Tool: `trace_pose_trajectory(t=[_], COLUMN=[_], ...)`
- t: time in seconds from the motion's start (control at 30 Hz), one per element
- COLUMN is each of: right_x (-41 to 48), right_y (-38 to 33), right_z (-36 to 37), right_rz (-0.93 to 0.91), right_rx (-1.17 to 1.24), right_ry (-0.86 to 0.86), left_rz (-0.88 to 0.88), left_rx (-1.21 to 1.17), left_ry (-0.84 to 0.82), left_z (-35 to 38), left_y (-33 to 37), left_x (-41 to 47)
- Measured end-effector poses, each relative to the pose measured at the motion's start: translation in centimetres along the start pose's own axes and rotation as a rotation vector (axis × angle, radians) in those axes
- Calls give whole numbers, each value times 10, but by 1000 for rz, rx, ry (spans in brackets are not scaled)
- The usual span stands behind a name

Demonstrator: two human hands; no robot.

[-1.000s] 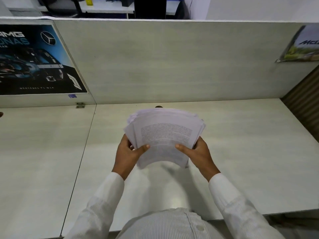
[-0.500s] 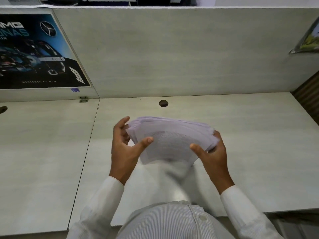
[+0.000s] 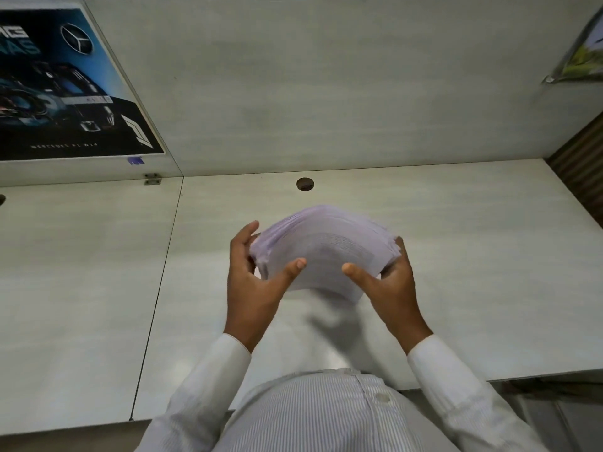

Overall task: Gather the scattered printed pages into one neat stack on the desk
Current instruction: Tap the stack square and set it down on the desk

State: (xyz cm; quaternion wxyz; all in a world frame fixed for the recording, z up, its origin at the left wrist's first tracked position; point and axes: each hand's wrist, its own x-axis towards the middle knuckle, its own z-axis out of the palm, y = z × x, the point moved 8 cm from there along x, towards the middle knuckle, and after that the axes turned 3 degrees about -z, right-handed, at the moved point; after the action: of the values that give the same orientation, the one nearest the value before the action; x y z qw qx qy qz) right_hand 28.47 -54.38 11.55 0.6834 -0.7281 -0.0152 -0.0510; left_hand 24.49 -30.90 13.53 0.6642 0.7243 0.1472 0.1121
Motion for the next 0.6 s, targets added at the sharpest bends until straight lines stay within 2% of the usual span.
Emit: trace_pose_trajectory(t=[0.1, 0.23, 0.37, 0.53, 0.6], right_x=[3, -1, 0, -4, -3], right_y=[4, 4, 5, -1, 0], right_z=[-13, -1, -8, 8, 4], right_rz=[23, 15, 14, -14, -15], right_rx=[69, 3, 61, 20, 28], right_ry=[69, 5, 33, -32, -8], left_rz=[-5, 12, 13, 7, 23], left_rx=[-38, 6, -48, 8, 22], left_ry=[56, 7, 69, -6, 41], left_z=[-11, 1, -13, 5, -2], left_y=[-3, 1, -5, -2, -1], left_x=[5, -6, -3, -15, -12])
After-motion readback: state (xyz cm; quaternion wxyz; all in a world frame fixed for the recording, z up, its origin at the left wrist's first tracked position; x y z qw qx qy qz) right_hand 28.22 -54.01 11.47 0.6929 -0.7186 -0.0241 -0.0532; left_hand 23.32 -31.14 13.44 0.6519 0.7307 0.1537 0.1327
